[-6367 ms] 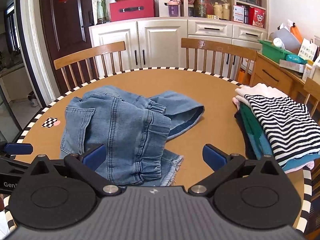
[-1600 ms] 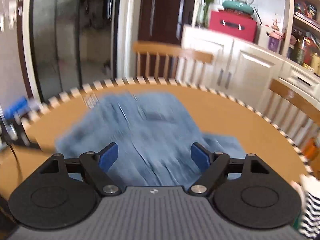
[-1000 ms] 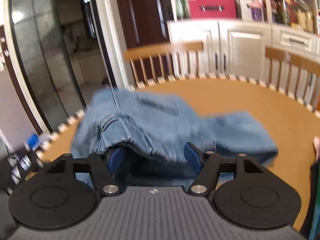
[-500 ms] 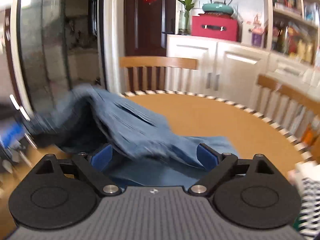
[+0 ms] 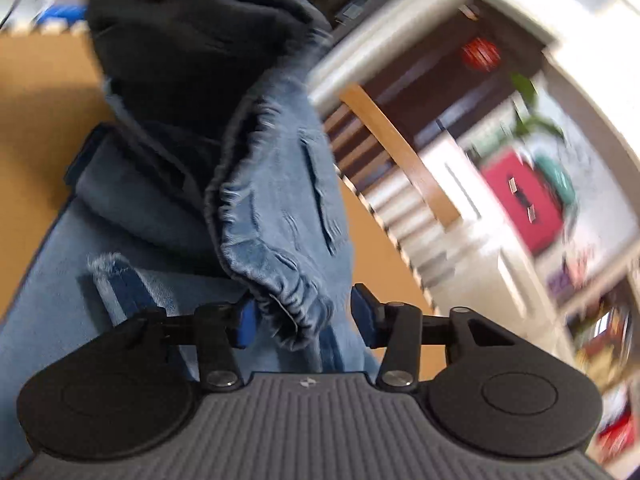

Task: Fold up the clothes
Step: 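Grasp the waistband with the right gripper beside the left gripper, then lift the jeans by the waistband with both grippers and shake them out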

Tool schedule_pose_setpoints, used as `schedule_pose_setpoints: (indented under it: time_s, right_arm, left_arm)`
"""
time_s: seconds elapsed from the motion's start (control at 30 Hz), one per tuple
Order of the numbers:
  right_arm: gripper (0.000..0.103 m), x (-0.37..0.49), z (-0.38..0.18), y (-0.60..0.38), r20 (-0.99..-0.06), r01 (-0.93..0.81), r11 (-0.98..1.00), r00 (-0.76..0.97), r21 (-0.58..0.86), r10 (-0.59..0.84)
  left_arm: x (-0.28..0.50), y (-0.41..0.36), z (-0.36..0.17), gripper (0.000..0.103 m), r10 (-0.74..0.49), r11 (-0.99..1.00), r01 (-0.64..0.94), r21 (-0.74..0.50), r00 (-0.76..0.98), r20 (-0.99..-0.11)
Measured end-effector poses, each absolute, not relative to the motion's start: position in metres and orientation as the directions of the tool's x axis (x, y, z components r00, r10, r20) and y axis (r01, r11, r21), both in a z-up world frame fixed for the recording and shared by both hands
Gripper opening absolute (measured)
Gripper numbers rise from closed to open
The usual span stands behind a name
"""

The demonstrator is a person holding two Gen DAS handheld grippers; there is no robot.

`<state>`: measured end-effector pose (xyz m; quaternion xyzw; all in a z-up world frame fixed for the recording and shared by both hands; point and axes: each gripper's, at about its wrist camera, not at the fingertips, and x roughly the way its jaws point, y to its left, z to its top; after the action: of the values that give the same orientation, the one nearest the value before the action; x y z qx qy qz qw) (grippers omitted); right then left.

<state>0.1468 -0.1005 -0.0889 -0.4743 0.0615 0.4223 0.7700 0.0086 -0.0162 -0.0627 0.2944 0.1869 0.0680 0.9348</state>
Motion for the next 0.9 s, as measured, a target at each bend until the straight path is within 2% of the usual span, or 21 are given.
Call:
schedule_pose_setpoints:
  time_s: [0.03,0.07,0.1,0.13,0.17,0.2,0.37,0.57,0.7,0.9]
  right_arm:
    - [0.020,0.149,-0.085,-0.099,-0.509,-0.729,0.192,0.617,-0.657,0.600]
    - [0.018,0.152,-0.078,-0.098,-0.530,-0.763,0.209,0.591,-0.611,0.609]
    - [0.017,0.155,-0.069,-0.100,-0.537,-0.786,0.231,0.573,-0.573,0.618]
    - [0.016,0.157,-0.060,-0.102,-0.541,-0.804,0.253,0.559,-0.538,0.629]
    - [0.015,0.158,-0.050,-0.103,-0.543,-0.821,0.273,0.545,-0.501,0.639]
    - [0.015,0.160,-0.041,-0.105,-0.545,-0.836,0.293,0.530,-0.464,0.650]
    - [0.014,0.157,0.020,-0.134,-0.494,-0.897,0.352,0.441,-0.267,0.750]
    - [0.014,0.137,0.120,-0.164,-0.344,-0.927,0.326,0.372,-0.185,0.862]
    - [0.014,0.184,0.158,-0.154,-0.358,-0.901,0.405,0.434,-0.155,0.827]
    - [0.013,0.308,0.137,-0.140,-0.424,-0.769,0.636,0.558,0.058,0.714]
  left_arm:
    - [0.012,-0.014,-0.065,0.056,0.247,0.818,-0.031,0.574,0.920,-0.303]
    - [0.014,-0.012,-0.066,0.057,0.250,0.823,-0.039,0.566,0.920,-0.301]
    - [0.016,-0.009,-0.066,0.053,0.244,0.832,-0.035,0.554,0.919,-0.308]
    - [0.018,-0.007,-0.066,0.037,0.233,0.841,-0.025,0.540,0.918,-0.321]
    - [0.021,-0.005,-0.066,0.026,0.225,0.848,-0.015,0.530,0.915,-0.334]
    - [0.022,-0.003,-0.064,0.023,0.229,0.850,-0.018,0.526,0.912,-0.339]
    - [0.013,0.017,-0.032,0.022,0.227,0.882,-0.061,0.467,0.924,-0.308]
    - [0.004,0.066,0.059,0.020,0.264,0.892,-0.163,0.421,0.945,-0.194]
    - [0.066,0.101,0.094,0.021,0.235,0.898,-0.129,0.420,0.949,-0.211]
    - [0.237,0.116,0.078,0.021,0.142,0.880,0.018,0.474,0.944,-0.298]
